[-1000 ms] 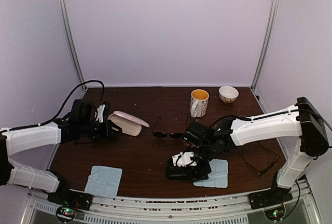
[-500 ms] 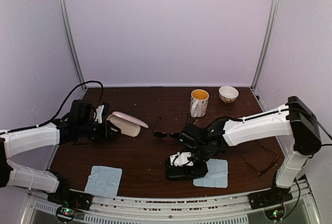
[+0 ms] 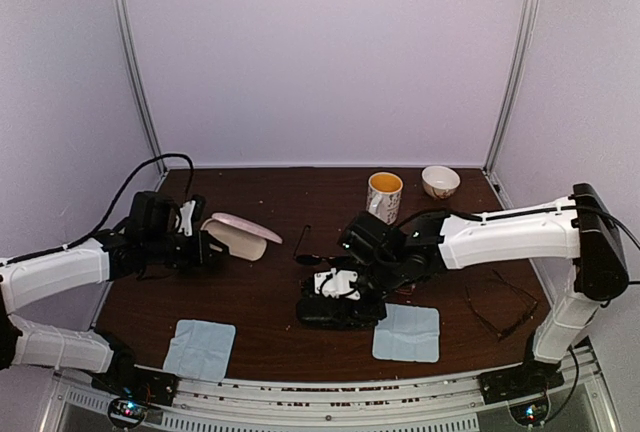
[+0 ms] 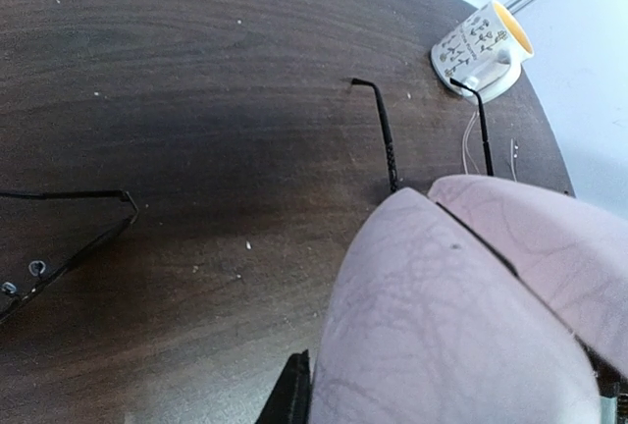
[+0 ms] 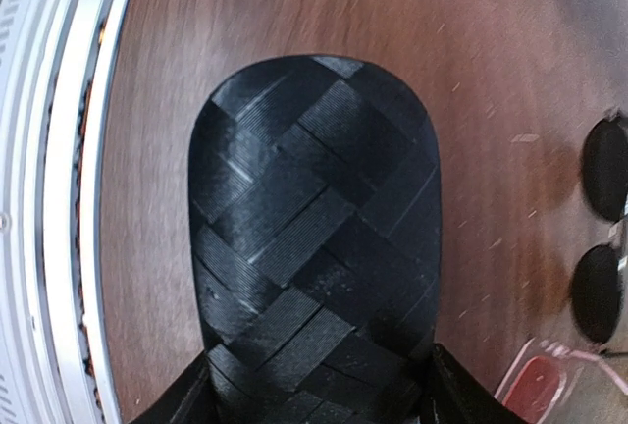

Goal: Organize the sunglasses

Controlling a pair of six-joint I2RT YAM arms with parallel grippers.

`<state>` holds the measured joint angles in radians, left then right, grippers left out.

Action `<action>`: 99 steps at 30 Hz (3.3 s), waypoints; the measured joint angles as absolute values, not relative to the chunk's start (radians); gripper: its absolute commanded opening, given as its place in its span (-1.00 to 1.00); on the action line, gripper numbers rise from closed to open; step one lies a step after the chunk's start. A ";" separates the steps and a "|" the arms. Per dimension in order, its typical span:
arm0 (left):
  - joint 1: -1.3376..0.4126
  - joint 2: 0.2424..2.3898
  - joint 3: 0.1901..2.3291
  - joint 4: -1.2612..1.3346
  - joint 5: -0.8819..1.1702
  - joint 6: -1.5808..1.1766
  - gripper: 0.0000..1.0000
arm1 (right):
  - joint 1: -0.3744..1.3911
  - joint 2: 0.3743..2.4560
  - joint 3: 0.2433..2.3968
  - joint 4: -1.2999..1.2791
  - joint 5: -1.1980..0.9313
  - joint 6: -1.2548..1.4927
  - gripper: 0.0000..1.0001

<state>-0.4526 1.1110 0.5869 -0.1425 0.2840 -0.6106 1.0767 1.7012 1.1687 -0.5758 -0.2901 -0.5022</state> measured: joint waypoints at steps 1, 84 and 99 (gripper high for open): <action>-0.451 1.104 0.587 -0.144 0.280 -0.610 -1.00 | 1.077 1.700 1.176 -0.562 -0.289 -0.497 -0.17; -0.405 0.778 0.627 -0.551 -0.195 -0.764 -1.00 | 1.082 2.511 2.142 -0.323 0.034 0.141 0.59; -0.405 0.825 0.577 -0.376 0.012 -0.862 -1.00 | 0.963 1.945 1.510 0.027 -0.073 0.171 0.54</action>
<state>-0.4046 0.8249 0.5770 -0.3756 0.0120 -0.8619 0.9630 1.9450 1.5097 0.0273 -0.0734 0.1707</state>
